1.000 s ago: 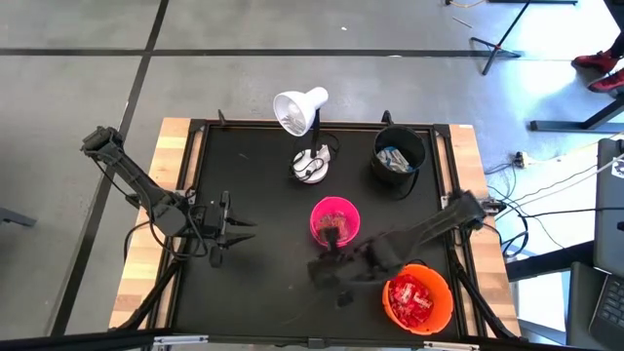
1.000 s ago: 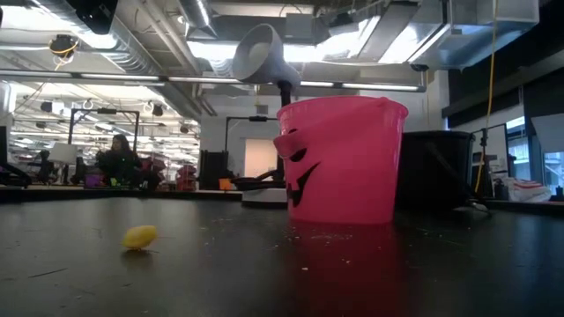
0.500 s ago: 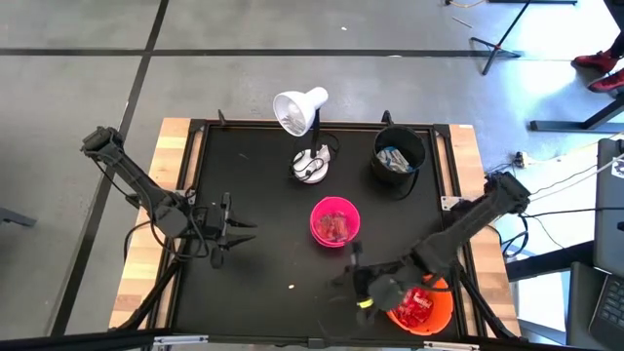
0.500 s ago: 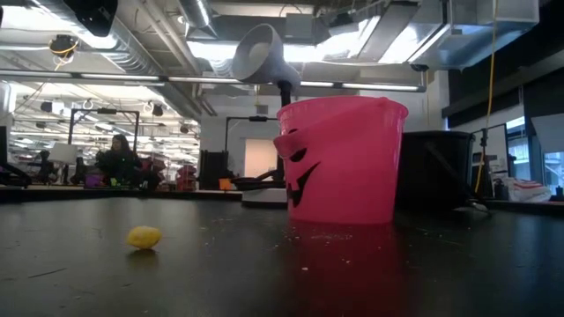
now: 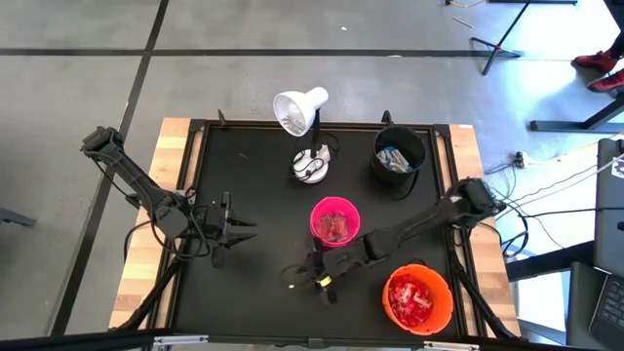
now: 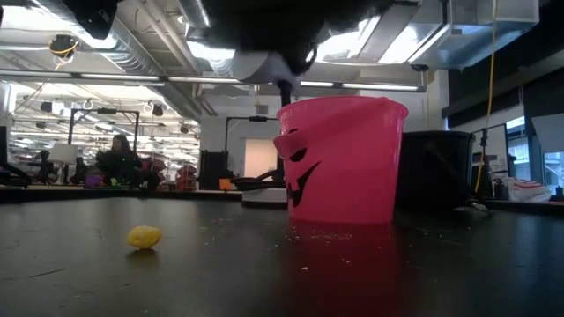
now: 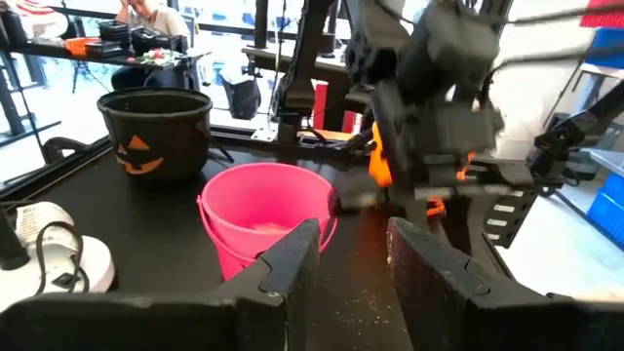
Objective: Sort candy
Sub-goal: Put the yellow candy into the orange bucket
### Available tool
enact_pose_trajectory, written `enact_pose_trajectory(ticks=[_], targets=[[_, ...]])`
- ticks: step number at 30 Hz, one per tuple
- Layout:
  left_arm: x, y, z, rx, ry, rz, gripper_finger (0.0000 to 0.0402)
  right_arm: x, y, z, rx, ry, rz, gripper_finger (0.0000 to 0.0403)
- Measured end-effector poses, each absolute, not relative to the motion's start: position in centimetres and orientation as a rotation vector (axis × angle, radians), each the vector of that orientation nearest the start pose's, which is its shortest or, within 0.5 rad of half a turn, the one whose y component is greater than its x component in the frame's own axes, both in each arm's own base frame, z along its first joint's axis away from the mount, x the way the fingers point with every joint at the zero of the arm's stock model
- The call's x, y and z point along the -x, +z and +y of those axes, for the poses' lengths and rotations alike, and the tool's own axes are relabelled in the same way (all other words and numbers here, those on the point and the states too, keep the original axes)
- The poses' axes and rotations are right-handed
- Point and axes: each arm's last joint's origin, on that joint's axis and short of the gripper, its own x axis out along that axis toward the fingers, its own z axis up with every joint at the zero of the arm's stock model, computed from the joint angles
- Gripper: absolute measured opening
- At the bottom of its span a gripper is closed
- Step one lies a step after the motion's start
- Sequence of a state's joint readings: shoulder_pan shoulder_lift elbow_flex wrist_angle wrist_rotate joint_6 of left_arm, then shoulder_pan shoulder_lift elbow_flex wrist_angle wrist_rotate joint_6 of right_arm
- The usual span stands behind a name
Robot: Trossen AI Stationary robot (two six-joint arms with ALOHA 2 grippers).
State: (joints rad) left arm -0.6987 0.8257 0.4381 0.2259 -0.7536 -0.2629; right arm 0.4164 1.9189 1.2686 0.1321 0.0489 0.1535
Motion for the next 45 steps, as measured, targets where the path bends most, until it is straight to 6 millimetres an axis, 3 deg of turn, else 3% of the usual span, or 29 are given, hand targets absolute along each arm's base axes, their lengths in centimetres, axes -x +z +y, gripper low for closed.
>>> enact_pose_trajectory(ticks=[6, 16, 45], targets=[[-14.9, 24.6, -9.9, 0.155, 0.086, 0.109, 0.0121, -40.7, 17.0, 18.0, -0.031, 0.329, 0.576, 0.0185], [-14.9, 24.6, -9.9, 0.179, 0.093, 0.107, 0.0121, -42.7, 12.5, 18.6, -0.041, 0.323, 0.689, 0.0172], [-14.9, 24.7, -9.8, 0.26, 0.114, 0.095, 0.0121, -42.7, 12.0, 18.7, -0.119, 0.269, 0.71, 0.017]])
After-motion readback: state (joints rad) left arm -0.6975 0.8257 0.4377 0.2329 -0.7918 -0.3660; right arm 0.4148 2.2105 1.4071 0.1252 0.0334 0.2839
